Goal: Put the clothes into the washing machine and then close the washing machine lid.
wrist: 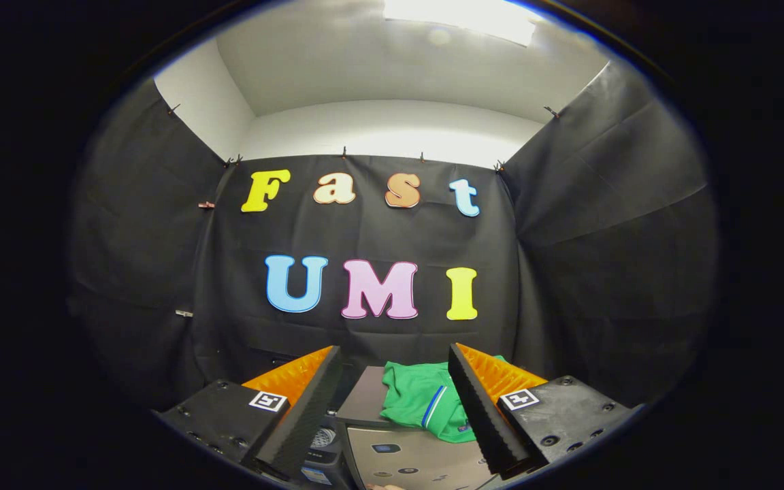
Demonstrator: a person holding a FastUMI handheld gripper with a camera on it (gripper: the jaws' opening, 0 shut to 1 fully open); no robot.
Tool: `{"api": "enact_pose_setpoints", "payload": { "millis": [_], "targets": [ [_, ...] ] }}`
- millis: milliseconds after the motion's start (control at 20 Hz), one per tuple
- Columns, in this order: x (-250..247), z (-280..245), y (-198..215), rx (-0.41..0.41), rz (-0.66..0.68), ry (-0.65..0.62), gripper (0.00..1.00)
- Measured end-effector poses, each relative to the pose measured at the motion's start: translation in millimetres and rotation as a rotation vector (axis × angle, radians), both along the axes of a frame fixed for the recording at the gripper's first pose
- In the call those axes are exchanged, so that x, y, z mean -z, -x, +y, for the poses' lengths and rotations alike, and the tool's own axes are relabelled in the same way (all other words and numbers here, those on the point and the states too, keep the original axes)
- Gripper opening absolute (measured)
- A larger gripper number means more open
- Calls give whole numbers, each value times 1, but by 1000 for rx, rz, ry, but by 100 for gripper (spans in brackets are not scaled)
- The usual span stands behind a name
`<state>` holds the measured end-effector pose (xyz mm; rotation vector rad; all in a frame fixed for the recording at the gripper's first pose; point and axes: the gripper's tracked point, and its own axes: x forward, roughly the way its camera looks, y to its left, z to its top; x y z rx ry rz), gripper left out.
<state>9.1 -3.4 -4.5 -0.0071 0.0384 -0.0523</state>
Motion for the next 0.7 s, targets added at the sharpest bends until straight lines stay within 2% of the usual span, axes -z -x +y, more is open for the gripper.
{"api": "enact_pose_setpoints", "payload": {
  "millis": [350, 700],
  "targets": [
    [9, -8, -5, 24, 36, 7, 98],
    [17, -26, -37, 51, 72, 17, 98]
  ]
}}
